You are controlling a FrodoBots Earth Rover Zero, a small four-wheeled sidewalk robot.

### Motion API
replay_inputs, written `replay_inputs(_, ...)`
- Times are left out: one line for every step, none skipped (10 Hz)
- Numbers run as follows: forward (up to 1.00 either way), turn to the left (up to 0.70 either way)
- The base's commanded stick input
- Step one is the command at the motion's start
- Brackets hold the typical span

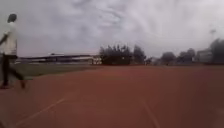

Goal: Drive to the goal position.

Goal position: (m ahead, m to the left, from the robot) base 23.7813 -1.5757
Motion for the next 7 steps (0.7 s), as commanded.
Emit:
replay_inputs(0.5,0.0)
replay_inputs(0.5,0.0)
replay_inputs(0.5,0.0)
replay_inputs(0.5,0.0)
replay_inputs(0.5,0.0)
replay_inputs(0.5,0.0)
replay_inputs(0.5,0.0)
